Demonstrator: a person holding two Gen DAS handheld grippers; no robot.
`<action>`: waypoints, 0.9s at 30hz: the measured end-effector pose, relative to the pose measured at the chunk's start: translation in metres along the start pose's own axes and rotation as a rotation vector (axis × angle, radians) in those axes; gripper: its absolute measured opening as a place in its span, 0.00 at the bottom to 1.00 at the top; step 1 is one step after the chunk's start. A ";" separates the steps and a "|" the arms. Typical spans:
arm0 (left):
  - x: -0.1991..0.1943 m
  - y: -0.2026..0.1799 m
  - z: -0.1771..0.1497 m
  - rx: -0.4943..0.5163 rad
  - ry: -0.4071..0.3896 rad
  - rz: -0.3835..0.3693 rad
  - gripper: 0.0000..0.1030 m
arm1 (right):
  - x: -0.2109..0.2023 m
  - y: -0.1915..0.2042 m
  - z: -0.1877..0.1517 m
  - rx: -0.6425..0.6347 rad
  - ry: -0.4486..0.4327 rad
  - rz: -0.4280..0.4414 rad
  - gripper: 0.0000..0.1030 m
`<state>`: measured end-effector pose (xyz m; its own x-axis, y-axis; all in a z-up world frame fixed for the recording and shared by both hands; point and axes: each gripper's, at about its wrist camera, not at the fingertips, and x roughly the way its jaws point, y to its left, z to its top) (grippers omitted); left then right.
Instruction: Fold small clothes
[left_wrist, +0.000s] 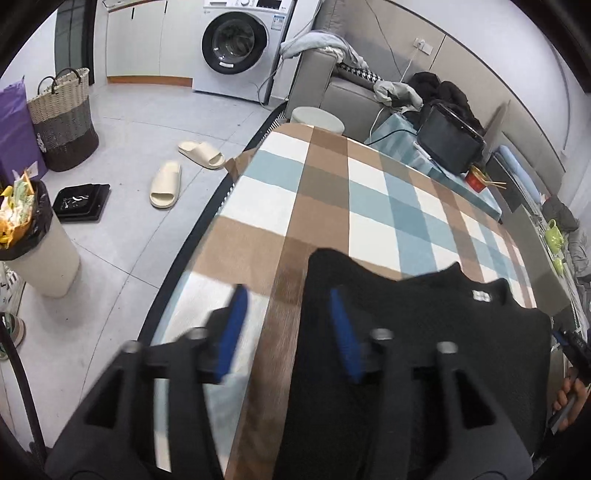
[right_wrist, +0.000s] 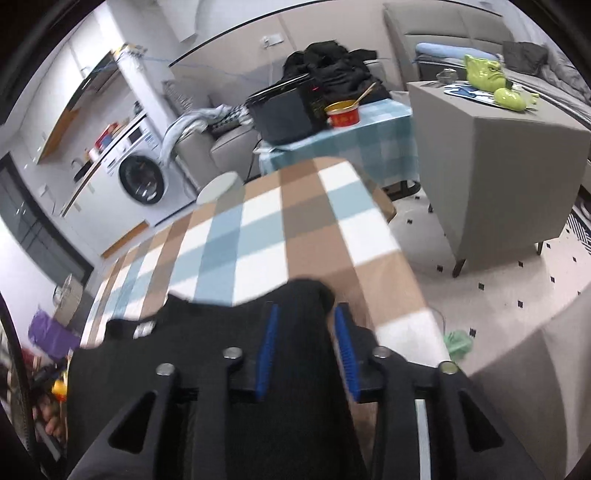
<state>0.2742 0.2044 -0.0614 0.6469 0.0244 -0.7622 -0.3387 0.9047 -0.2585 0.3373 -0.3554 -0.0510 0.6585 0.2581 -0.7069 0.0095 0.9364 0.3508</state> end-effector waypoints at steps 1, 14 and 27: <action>-0.007 0.000 -0.004 0.002 -0.008 0.002 0.52 | -0.008 0.004 -0.007 -0.016 0.006 0.008 0.39; -0.094 -0.083 -0.112 0.249 -0.005 -0.077 0.93 | -0.055 0.074 -0.104 -0.272 0.122 0.079 0.83; -0.092 -0.125 -0.200 0.342 0.104 -0.146 0.99 | -0.046 0.106 -0.173 -0.401 0.202 0.073 0.84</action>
<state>0.1207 0.0041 -0.0772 0.5926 -0.1425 -0.7928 0.0104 0.9855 -0.1694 0.1775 -0.2271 -0.0877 0.4861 0.3306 -0.8090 -0.3497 0.9219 0.1666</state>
